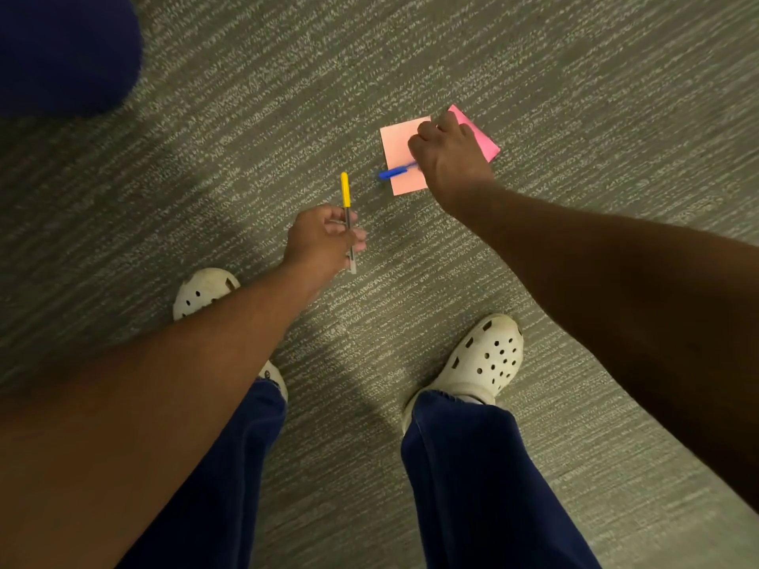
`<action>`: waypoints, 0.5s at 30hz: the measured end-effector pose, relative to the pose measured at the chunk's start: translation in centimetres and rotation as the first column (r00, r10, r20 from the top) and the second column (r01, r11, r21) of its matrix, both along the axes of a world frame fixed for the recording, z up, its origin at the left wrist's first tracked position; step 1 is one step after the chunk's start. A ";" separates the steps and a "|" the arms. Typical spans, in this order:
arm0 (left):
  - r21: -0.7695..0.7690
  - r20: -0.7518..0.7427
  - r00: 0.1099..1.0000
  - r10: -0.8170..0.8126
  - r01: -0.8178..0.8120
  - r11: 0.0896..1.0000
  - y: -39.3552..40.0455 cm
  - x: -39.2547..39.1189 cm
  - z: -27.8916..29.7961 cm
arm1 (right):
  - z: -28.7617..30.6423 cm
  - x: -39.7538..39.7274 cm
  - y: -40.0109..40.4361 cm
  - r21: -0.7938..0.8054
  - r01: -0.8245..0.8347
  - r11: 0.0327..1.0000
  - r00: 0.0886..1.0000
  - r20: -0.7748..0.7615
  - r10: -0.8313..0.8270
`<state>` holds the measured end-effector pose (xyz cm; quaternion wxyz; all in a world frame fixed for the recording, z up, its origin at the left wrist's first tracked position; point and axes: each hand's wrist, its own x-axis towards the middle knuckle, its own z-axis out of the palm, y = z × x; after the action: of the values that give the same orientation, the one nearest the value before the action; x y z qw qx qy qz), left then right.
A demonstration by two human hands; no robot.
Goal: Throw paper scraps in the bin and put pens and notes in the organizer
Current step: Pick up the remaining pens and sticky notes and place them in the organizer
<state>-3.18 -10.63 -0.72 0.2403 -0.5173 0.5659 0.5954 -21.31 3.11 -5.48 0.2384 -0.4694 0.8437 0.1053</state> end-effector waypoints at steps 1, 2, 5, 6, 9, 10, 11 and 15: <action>-0.002 -0.010 1.000 0.016 -0.016 1.000 0.2 0.0 0.0 | 0.1 0.4 0.1 -0.008 0.027 1.000 1.000 0.015 -0.027; -0.008 -0.020 0.999 0.034 -0.034 0.999 0.4 -0.2 0.0 | 0.1 1.0 0.0 -0.029 0.128 0.991 0.990 0.069 -0.126; -0.040 -0.054 0.996 0.075 -0.077 0.996 0.9 -0.8 0.2 | 1.2 4.1 -0.6 0.023 0.761 0.649 0.545 0.521 -0.657; -0.053 -0.067 0.996 0.066 -0.069 0.996 0.9 -1.0 0.3 | 1.7 5.2 -0.9 0.130 0.888 0.440 0.250 0.667 -0.702; -0.058 -0.090 0.996 0.018 -0.024 0.998 1.0 -1.5 0.3 | 2.6 7.7 -1.1 0.332 0.930 0.158 -0.165 0.761 -0.627; -0.053 -0.088 0.996 0.011 -0.016 0.998 1.0 -1.5 0.3 | 2.8 8.1 -1.1 0.354 0.928 0.114 -0.214 0.758 -0.616; -0.050 -0.084 0.996 0.001 -0.005 0.999 0.7 -1.5 0.1 | 2.9 8.2 -1.1 0.370 0.925 0.086 -0.246 0.756 -0.607; -0.064 -0.056 0.996 -0.066 0.063 0.996 -0.2 -0.7 -0.4 | 3.2 7.5 -0.7 0.398 0.887 0.232 -0.214 0.803 -0.557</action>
<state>-3.91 -10.83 -1.14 0.2268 -0.4886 0.6072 0.5841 -13.82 2.36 -2.28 0.5517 0.1279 0.6885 -0.4530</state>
